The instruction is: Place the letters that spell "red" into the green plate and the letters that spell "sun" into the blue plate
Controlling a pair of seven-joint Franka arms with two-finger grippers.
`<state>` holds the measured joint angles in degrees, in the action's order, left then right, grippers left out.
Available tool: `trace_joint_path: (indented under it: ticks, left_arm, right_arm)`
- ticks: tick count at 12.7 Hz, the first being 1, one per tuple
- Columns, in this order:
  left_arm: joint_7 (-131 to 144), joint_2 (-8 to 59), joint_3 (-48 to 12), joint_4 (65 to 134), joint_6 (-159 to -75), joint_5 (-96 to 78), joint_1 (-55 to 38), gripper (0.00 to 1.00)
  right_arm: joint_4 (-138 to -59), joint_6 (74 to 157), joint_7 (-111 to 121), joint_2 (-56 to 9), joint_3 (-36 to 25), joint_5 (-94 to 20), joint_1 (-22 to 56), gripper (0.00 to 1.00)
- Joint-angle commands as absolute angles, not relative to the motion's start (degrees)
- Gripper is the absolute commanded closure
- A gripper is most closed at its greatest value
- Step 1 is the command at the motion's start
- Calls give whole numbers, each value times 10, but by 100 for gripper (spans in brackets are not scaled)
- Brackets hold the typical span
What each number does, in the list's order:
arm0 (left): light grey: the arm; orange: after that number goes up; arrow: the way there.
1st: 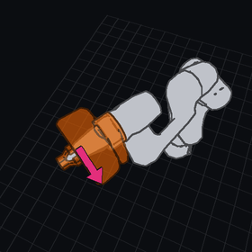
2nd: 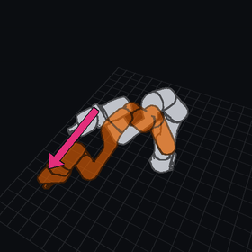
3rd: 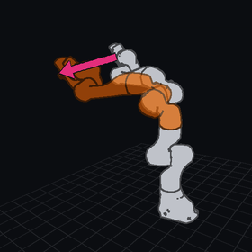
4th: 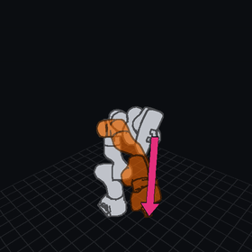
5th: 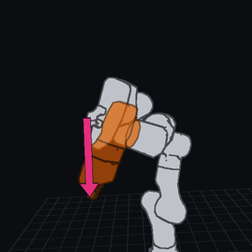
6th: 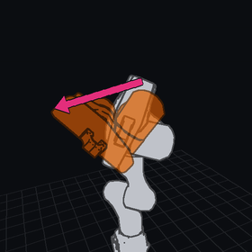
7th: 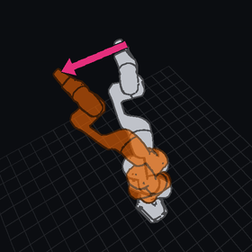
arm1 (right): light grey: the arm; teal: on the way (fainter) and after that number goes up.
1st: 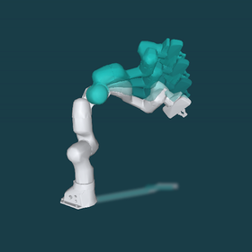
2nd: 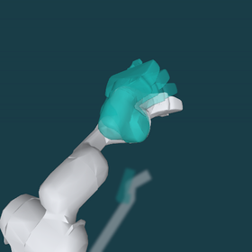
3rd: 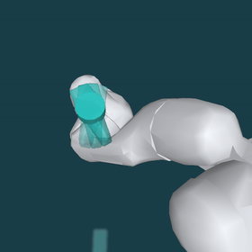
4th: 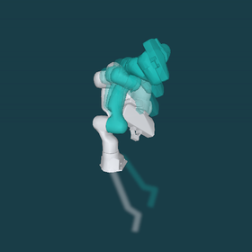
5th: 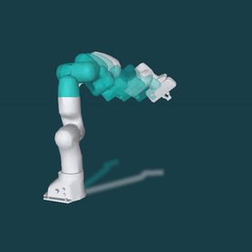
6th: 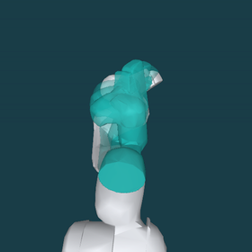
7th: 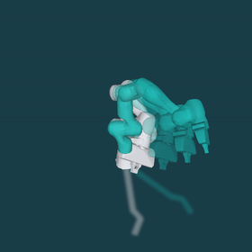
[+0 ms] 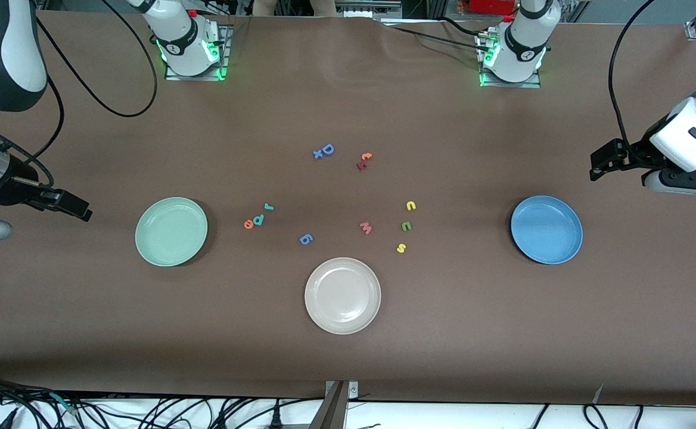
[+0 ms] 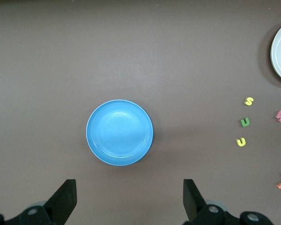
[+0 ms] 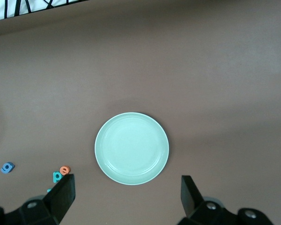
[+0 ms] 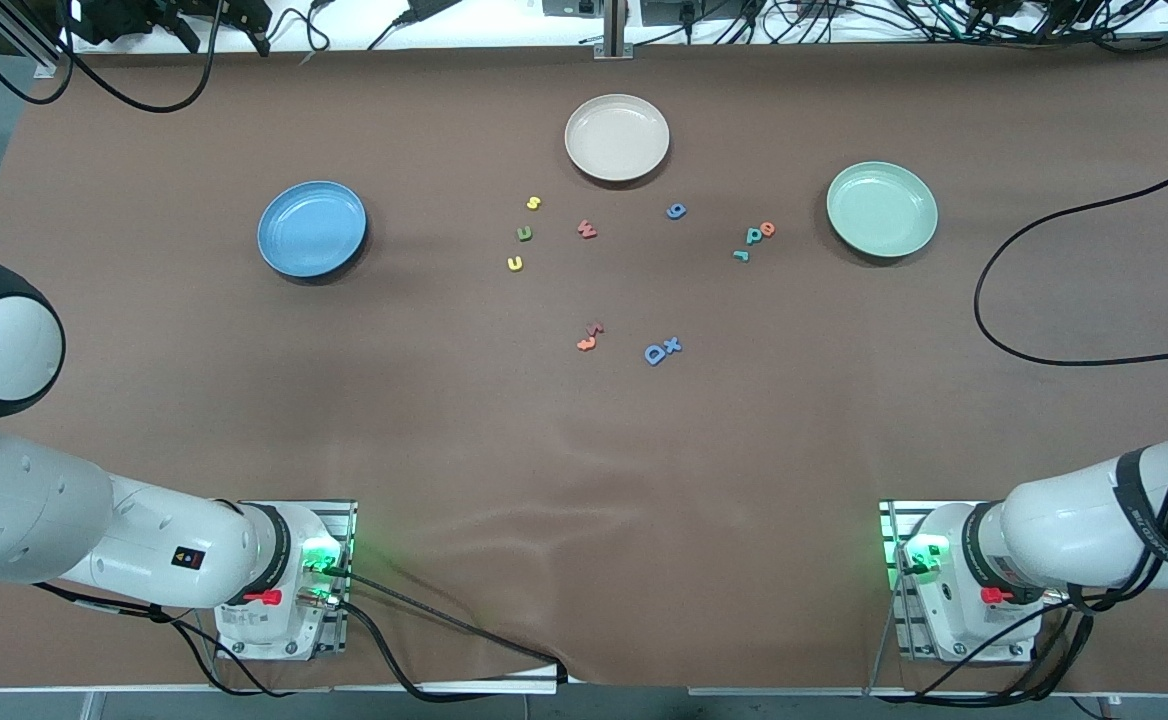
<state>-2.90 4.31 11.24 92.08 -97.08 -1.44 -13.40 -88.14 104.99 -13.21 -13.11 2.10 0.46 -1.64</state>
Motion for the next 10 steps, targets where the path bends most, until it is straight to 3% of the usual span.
trace_joint_path:
  ticks: [1,10]
  left_arm:
    - [-32,38,113,918,-962,-29,-131,0]
    - [-32,38,113,918,-962,-29,-131,0]
  right_arm:
    - [-887,1046,-130,-127,23,13,-18,0]
    - [-891,1043,-132,-122,22,14,-18,0]
